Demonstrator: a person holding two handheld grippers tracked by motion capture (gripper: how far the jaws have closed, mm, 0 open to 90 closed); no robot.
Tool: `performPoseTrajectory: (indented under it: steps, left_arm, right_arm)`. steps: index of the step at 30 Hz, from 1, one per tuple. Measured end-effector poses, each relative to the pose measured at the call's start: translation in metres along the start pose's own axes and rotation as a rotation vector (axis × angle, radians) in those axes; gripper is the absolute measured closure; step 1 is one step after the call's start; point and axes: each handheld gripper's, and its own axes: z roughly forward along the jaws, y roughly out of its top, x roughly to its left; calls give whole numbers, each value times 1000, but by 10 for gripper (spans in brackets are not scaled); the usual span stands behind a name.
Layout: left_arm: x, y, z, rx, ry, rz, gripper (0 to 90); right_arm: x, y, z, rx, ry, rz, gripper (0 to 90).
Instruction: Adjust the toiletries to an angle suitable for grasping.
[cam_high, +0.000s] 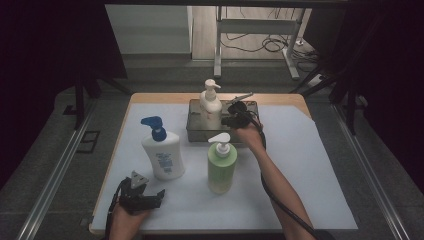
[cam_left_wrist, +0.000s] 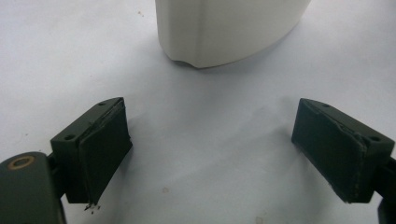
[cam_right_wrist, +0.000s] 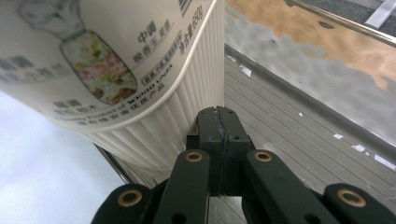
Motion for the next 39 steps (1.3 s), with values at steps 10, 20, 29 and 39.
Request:
performPoseTrajectory:
  steps: [10, 20, 29, 39]
  left_arm:
    - [0, 0, 0, 0, 0, 0, 109]
    - [0, 0, 0, 0, 0, -1, 108]
    - [0, 0, 0, 0, 0, 0, 108]
    - [0, 0, 0, 0, 0, 0, 108]
  right_arm:
    - [6, 4, 9, 5, 13, -9, 899]
    - [9, 6, 14, 16, 36, -4, 897]
    - [14, 9, 19, 19, 47, -9, 897]
    - [18, 12, 27, 18, 63, -13, 897]
